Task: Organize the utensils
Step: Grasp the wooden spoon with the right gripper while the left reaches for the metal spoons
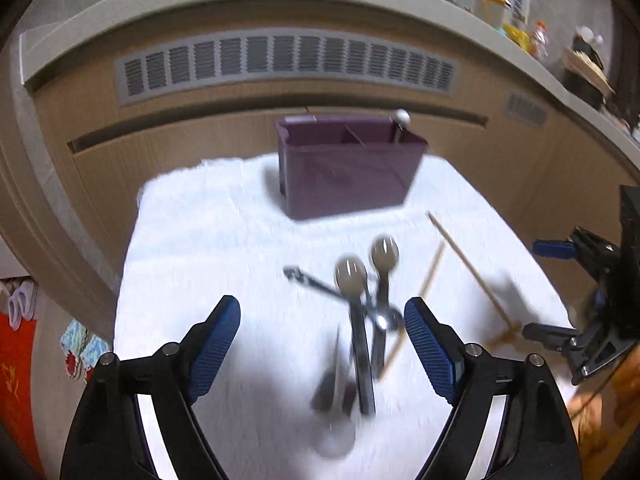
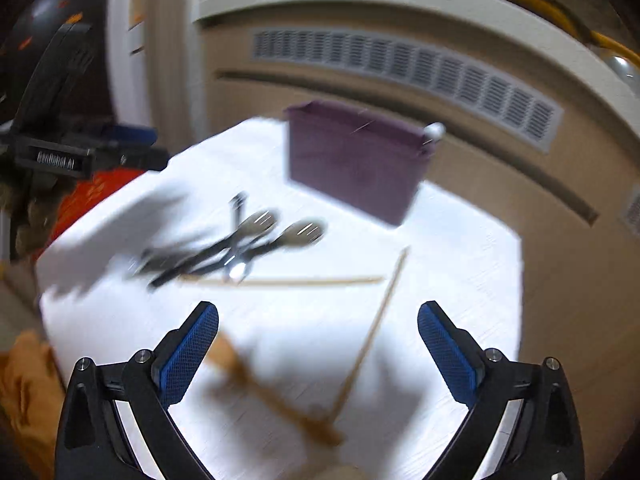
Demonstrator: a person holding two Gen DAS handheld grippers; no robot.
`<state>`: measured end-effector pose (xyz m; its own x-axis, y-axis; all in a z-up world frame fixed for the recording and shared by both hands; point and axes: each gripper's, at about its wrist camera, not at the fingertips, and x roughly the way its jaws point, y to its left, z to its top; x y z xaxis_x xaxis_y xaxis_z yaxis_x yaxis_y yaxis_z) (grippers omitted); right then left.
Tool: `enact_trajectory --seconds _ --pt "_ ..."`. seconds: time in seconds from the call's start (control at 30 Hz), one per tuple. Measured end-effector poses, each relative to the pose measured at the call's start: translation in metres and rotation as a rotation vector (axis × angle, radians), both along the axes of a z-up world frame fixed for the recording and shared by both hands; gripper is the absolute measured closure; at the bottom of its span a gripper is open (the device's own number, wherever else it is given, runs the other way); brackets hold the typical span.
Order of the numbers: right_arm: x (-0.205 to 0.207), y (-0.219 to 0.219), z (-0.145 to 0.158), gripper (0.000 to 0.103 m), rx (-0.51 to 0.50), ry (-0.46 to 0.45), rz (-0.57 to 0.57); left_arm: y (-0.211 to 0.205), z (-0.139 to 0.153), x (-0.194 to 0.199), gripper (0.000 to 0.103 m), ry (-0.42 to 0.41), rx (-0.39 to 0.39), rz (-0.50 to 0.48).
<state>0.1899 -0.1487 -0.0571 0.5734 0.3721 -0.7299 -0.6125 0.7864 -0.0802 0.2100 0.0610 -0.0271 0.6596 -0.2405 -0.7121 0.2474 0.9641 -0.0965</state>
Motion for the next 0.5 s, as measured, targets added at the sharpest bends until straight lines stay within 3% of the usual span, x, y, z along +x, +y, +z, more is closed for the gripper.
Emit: enact_trajectory --seconds 0.13,0.2,0.27,0.3,0.5 --pt "-0.016 0.021 -0.02 0.005 -0.01 0.09 0.121 -0.002 -0.005 -0.012 0.018 0.013 0.037 -0.011" --pt "-0.025 0.037 -0.03 0.013 -0.056 0.104 0.206 -0.002 -0.008 -0.013 0.018 0.019 0.023 -0.002" --pt "-0.028 0.049 -0.038 0.051 -0.086 0.135 0.269 -0.001 -0.01 -0.015 0.018 0.028 -0.002 0.004" --pt "-0.025 0.051 -0.041 0.057 -0.094 0.153 0.281 -0.002 -0.013 -0.017 0.018 0.028 -0.006 0.006" --pt "0.002 0.058 -0.058 0.06 -0.133 0.192 0.275 0.006 -0.026 -0.019 0.018 0.05 -0.024 0.033"
